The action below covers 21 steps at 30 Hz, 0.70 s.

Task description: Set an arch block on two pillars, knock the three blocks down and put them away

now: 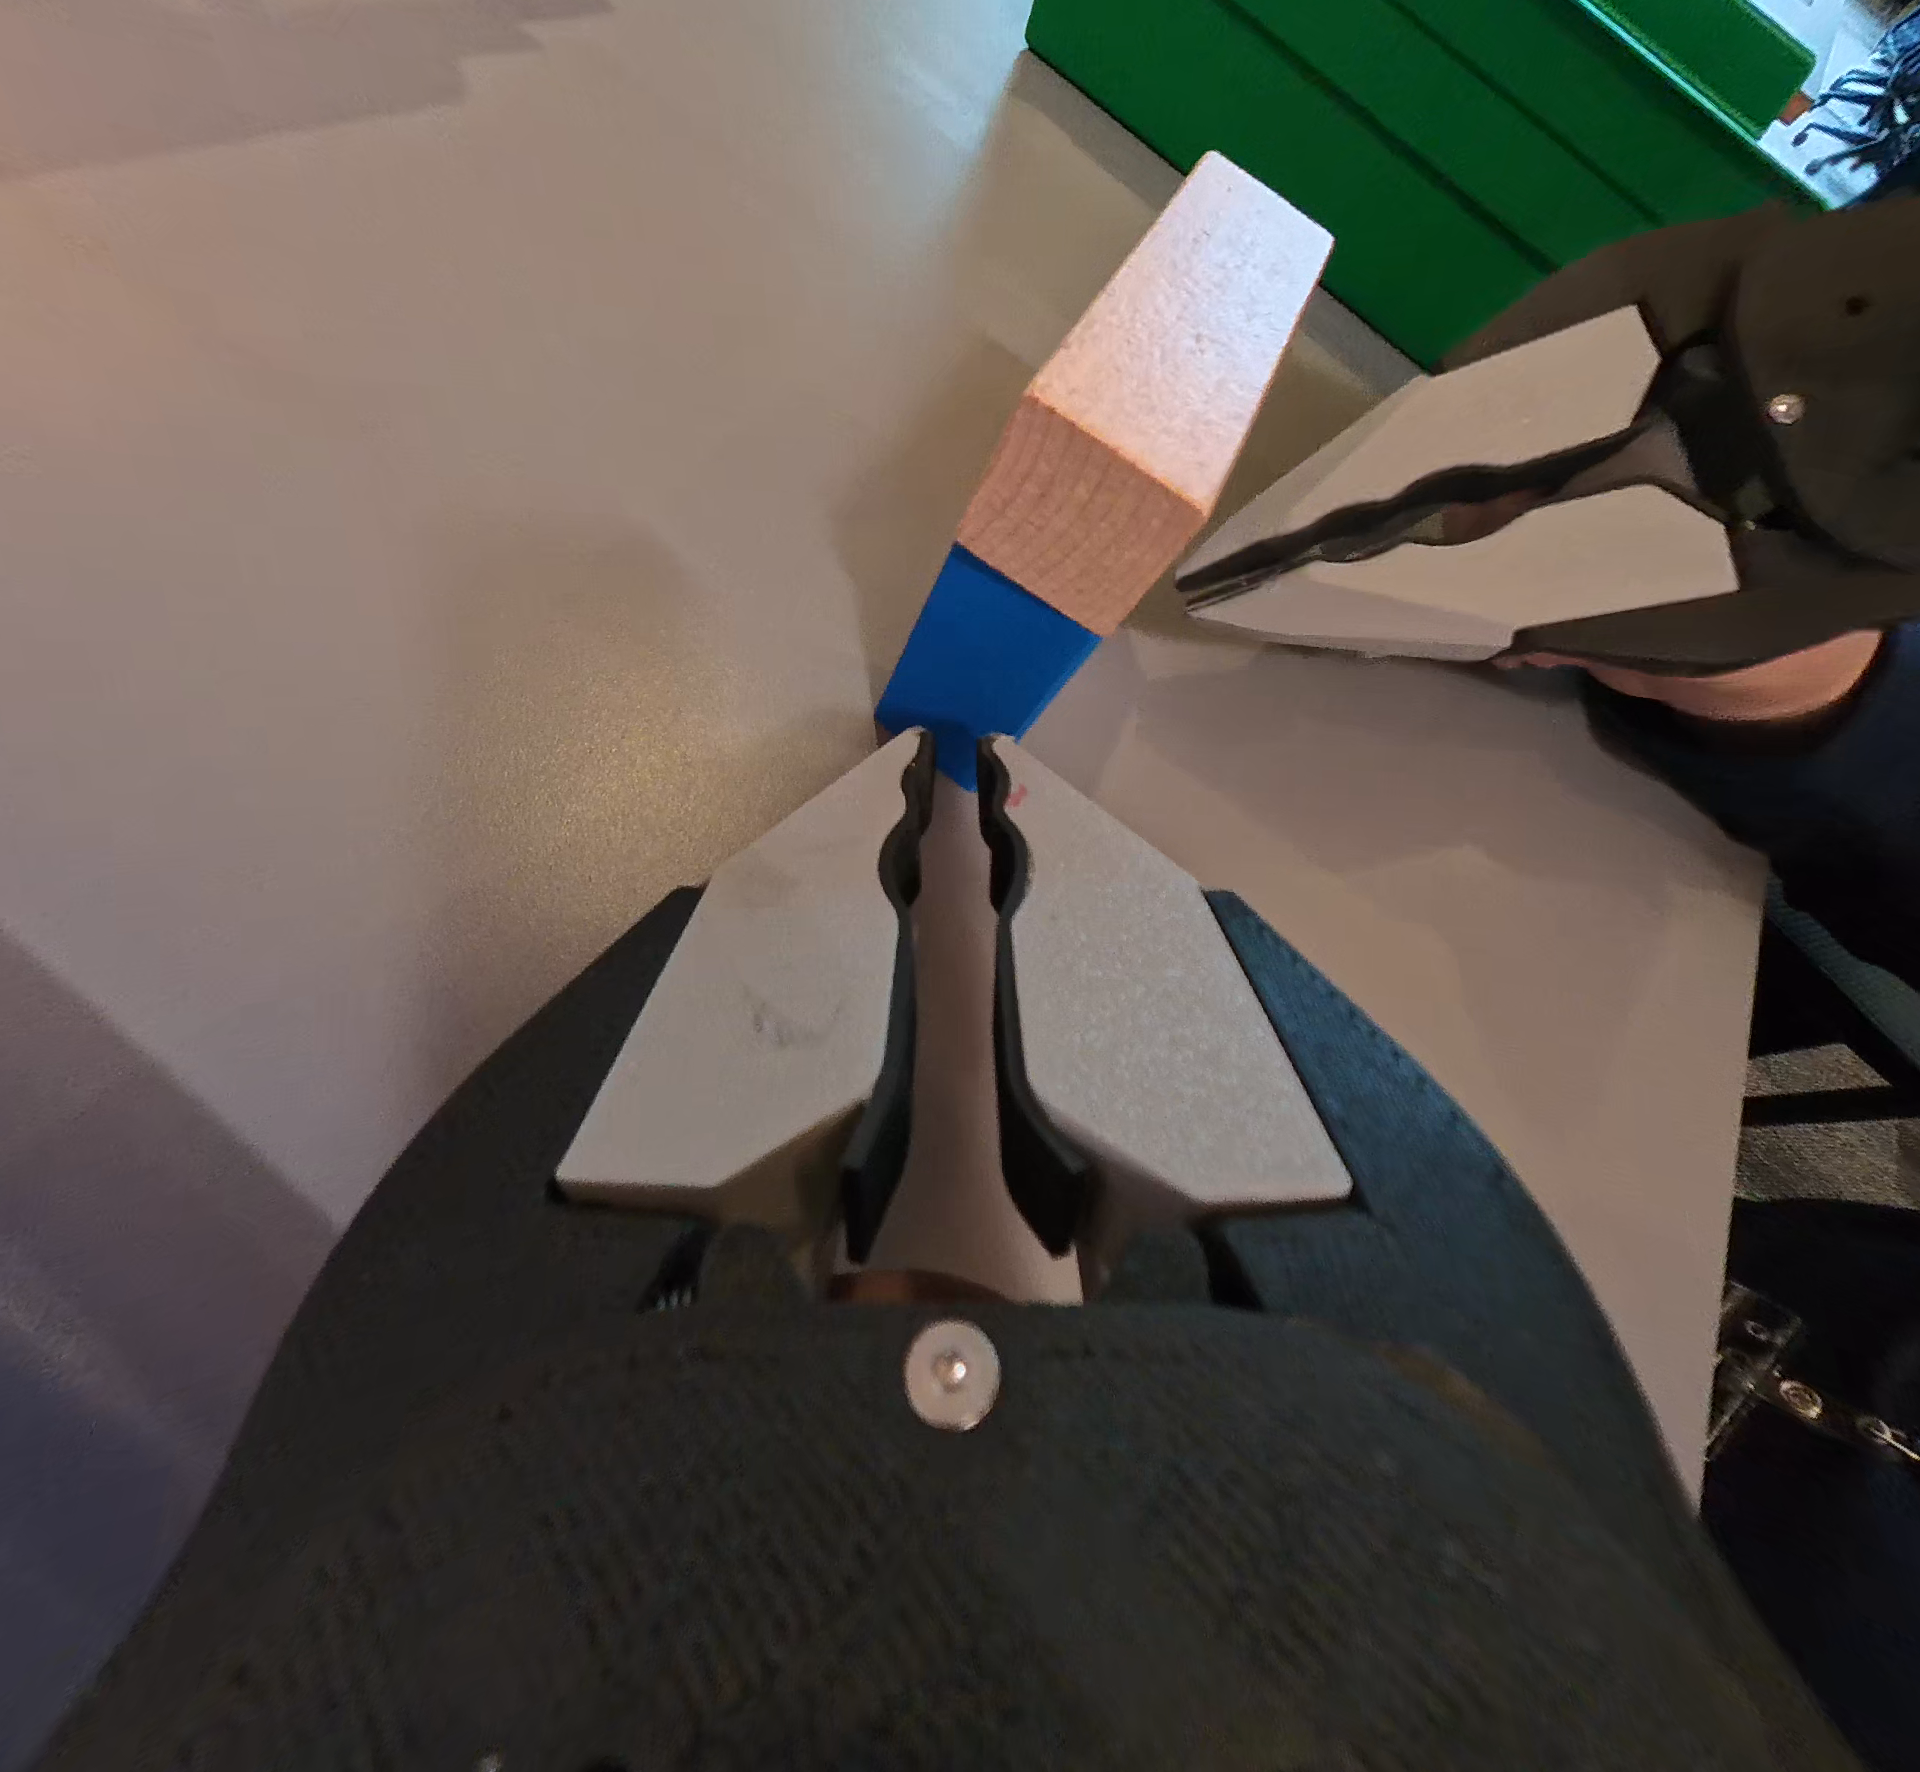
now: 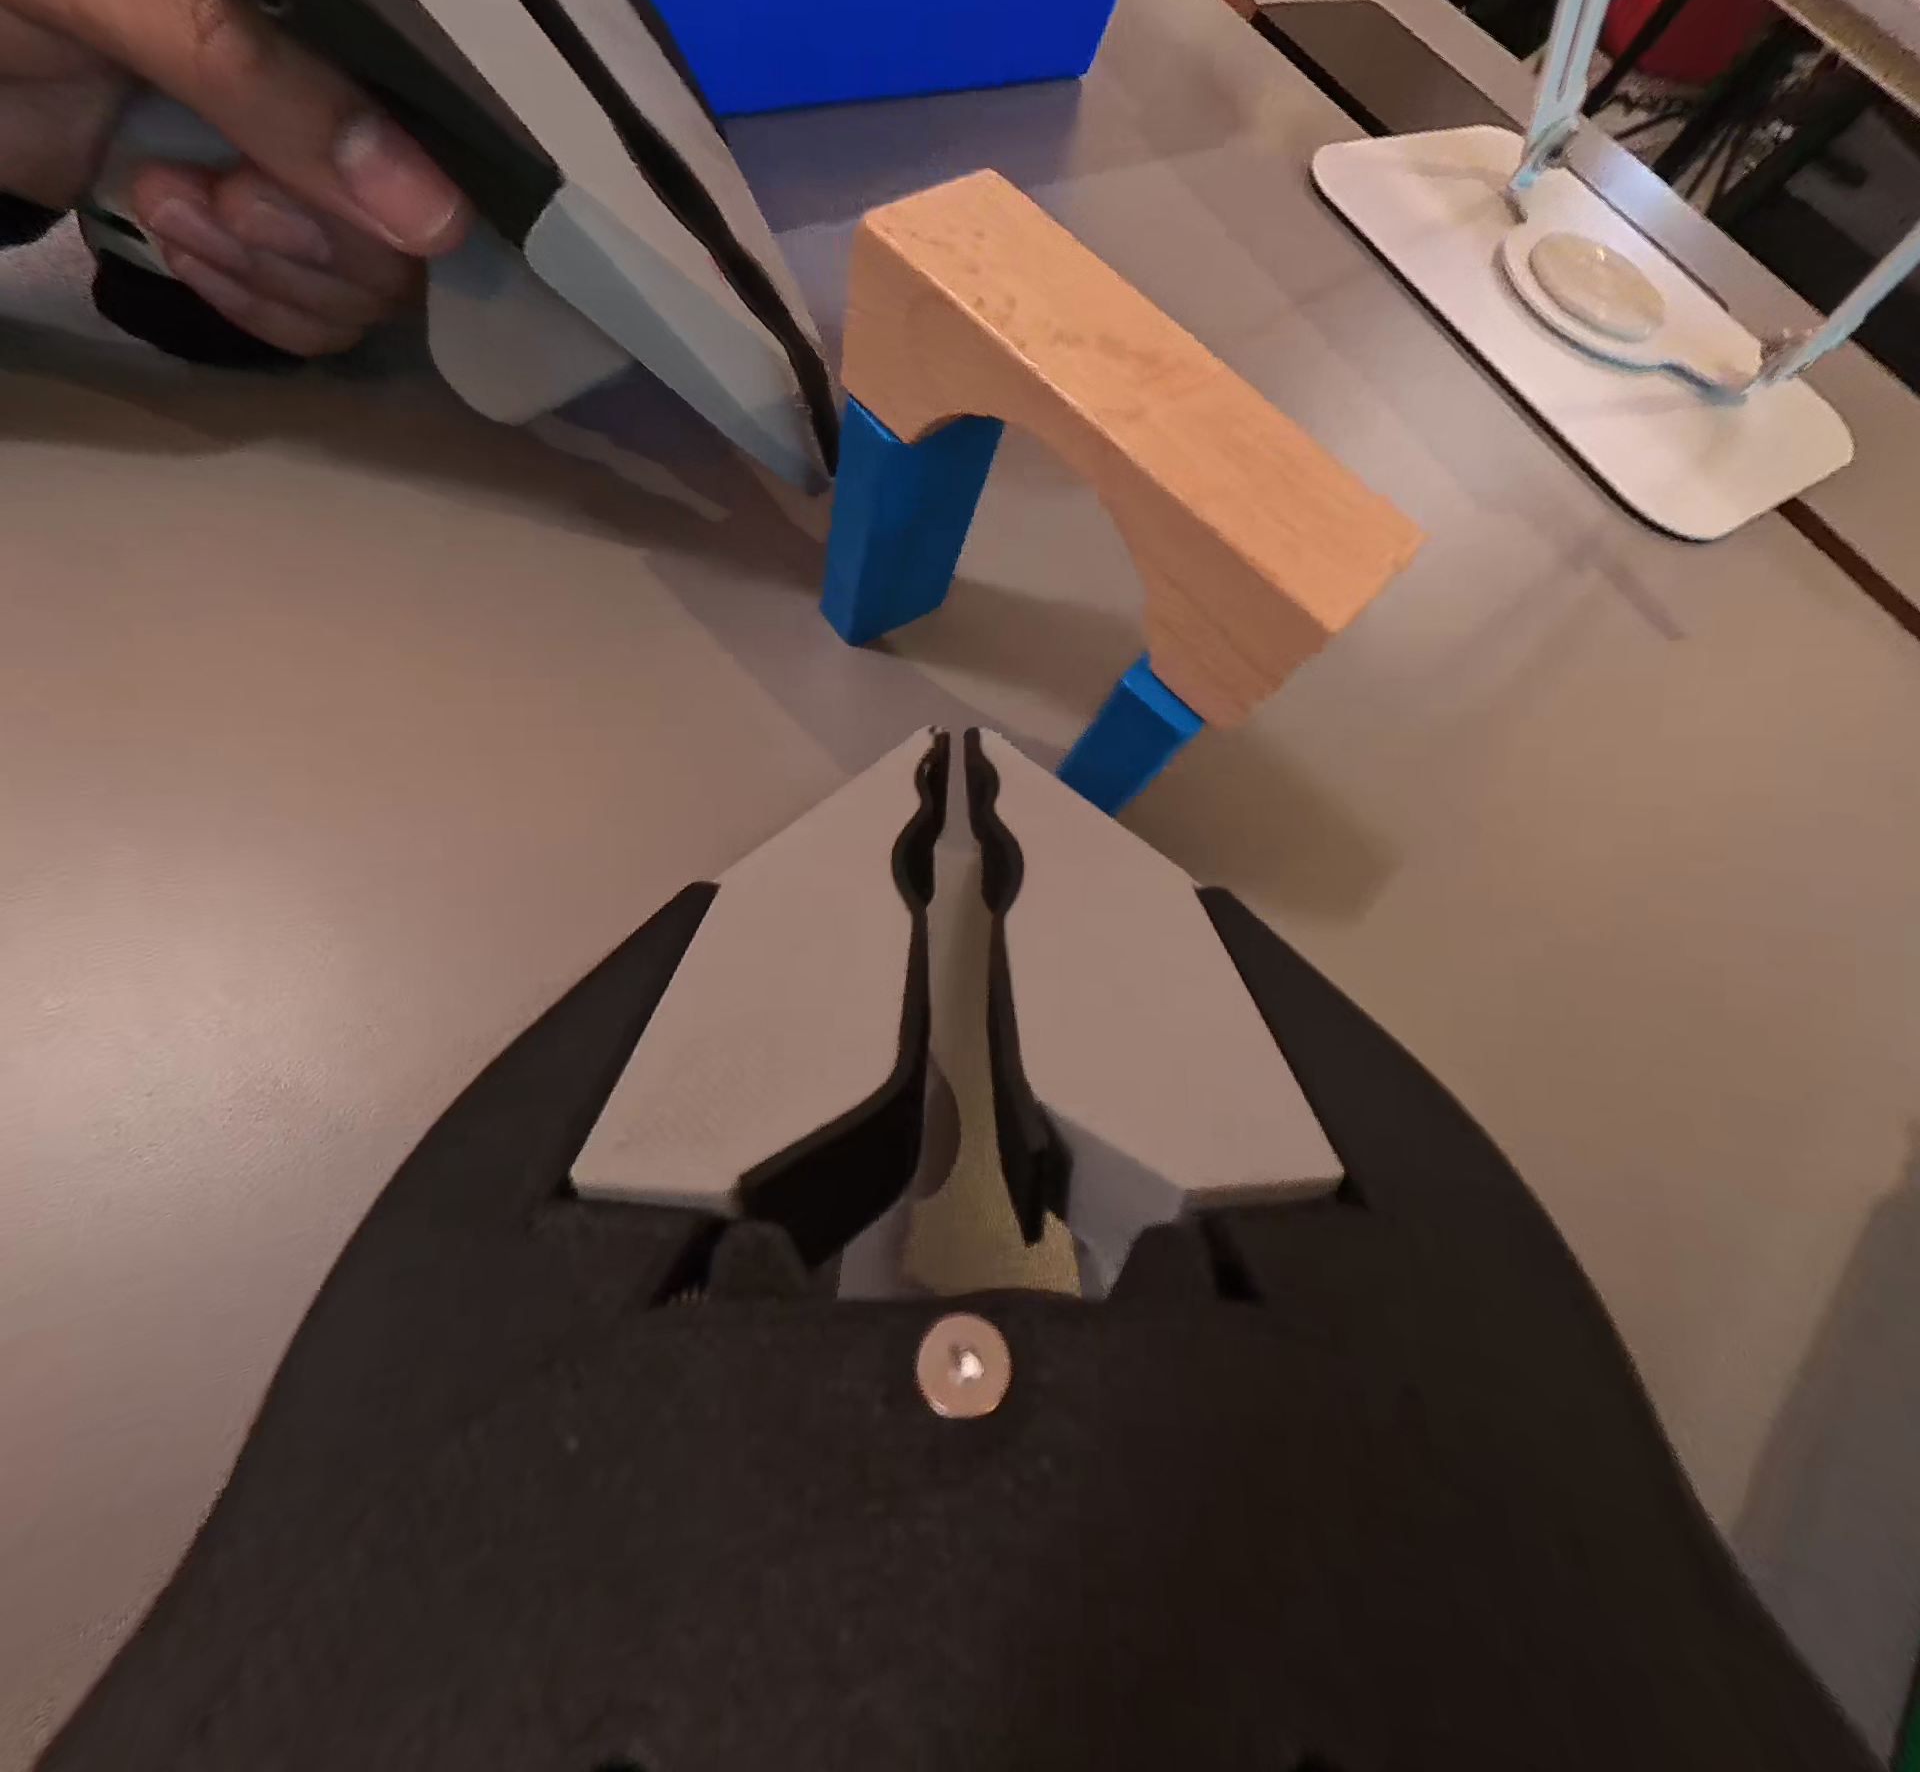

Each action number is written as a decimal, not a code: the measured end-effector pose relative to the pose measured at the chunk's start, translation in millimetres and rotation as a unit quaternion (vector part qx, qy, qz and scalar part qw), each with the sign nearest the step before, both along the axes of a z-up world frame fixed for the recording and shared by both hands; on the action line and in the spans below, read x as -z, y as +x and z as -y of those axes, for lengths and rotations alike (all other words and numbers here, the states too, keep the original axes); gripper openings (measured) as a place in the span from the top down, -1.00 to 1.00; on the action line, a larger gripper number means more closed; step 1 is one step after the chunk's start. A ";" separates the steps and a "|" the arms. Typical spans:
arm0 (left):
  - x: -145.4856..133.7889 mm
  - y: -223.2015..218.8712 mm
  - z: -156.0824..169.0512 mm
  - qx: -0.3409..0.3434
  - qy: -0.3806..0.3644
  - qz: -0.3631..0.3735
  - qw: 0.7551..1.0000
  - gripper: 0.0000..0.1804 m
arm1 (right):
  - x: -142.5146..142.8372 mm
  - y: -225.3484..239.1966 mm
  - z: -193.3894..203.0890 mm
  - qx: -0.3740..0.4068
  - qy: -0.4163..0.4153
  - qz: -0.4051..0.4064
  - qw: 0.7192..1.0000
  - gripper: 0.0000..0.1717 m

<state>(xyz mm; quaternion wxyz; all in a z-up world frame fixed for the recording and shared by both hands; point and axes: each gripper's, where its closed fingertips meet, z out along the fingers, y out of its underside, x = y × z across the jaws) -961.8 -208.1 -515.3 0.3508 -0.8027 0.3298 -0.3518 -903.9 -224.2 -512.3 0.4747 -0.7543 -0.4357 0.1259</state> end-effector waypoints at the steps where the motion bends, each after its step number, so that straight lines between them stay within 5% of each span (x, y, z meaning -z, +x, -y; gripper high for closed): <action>1: 0.1 0.1 0.1 0.000 0.000 -0.001 1.000 0.95 | 0.4 -3.3 0.2 -0.005 0.006 0.006 1.000 1.00; 21: 0.5 -0.1 0.1 -0.001 0.000 -0.002 1.000 0.94 | 7.4 1.2 -10.7 0.034 0.009 0.036 0.999 1.00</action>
